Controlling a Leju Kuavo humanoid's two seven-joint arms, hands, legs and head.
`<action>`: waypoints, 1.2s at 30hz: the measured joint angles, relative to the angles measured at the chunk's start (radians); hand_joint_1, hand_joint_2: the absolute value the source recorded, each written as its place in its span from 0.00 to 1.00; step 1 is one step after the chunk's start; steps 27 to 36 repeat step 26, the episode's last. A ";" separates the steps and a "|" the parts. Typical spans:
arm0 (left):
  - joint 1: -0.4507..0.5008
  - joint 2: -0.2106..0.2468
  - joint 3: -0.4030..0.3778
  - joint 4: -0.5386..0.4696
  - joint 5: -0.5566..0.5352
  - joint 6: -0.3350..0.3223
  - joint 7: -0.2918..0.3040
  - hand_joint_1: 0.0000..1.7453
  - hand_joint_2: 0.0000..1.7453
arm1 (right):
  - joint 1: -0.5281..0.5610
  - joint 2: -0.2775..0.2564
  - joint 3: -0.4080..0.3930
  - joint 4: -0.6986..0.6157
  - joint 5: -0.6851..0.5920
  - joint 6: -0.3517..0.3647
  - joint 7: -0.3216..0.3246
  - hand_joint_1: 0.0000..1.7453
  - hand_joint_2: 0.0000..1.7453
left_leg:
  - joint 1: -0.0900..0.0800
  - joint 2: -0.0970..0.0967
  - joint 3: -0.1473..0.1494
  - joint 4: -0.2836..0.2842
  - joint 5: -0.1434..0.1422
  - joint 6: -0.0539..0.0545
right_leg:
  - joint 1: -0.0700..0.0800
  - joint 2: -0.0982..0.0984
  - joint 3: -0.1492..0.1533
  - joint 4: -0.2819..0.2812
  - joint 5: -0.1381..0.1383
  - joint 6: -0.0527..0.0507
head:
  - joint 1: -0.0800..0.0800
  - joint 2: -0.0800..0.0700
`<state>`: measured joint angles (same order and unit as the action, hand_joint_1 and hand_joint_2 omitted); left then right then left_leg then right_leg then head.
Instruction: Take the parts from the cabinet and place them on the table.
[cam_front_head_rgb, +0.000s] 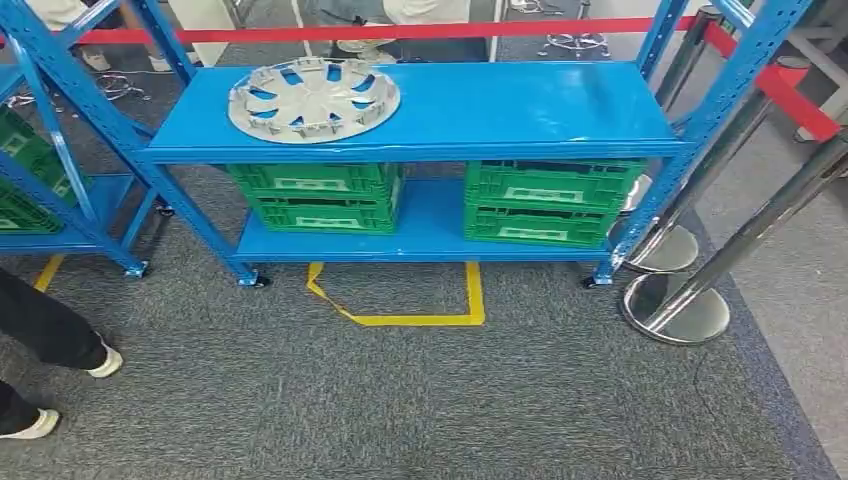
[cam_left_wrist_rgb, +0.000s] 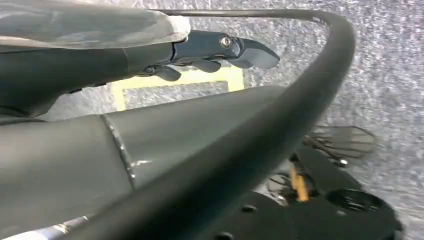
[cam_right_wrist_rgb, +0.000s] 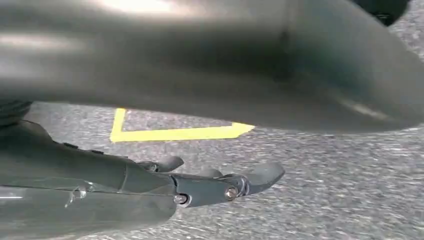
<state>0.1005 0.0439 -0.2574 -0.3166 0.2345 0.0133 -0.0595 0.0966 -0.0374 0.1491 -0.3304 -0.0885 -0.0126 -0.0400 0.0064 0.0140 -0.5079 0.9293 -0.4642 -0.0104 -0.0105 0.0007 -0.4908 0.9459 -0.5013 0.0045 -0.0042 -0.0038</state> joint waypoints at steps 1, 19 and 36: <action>0.004 -0.003 0.019 -0.003 -0.032 -0.001 0.008 0.00 0.00 | 0.004 0.003 -0.007 -0.003 0.011 0.001 0.004 0.00 0.00 | 0.000 0.000 0.000 0.000 0.000 0.000 | 0.000 0.000 0.000 0.000 0.000 0.000 | 0.000 0.000; 0.039 -0.026 0.203 -0.047 -0.234 -0.011 0.054 0.00 0.00 | 0.039 0.021 -0.104 -0.043 0.088 0.014 0.040 0.00 0.00 | 0.000 0.000 0.000 0.000 0.000 0.000 | 0.000 0.000 0.000 0.000 0.000 0.000 | -0.001 0.000; 0.040 -0.029 0.217 -0.051 -0.234 -0.011 0.054 0.00 0.00 | 0.043 0.023 -0.110 -0.048 0.088 0.014 0.040 0.00 0.00 | 0.000 0.000 0.000 0.000 0.000 0.000 | 0.000 0.000 0.000 0.000 0.000 0.000 | -0.002 0.000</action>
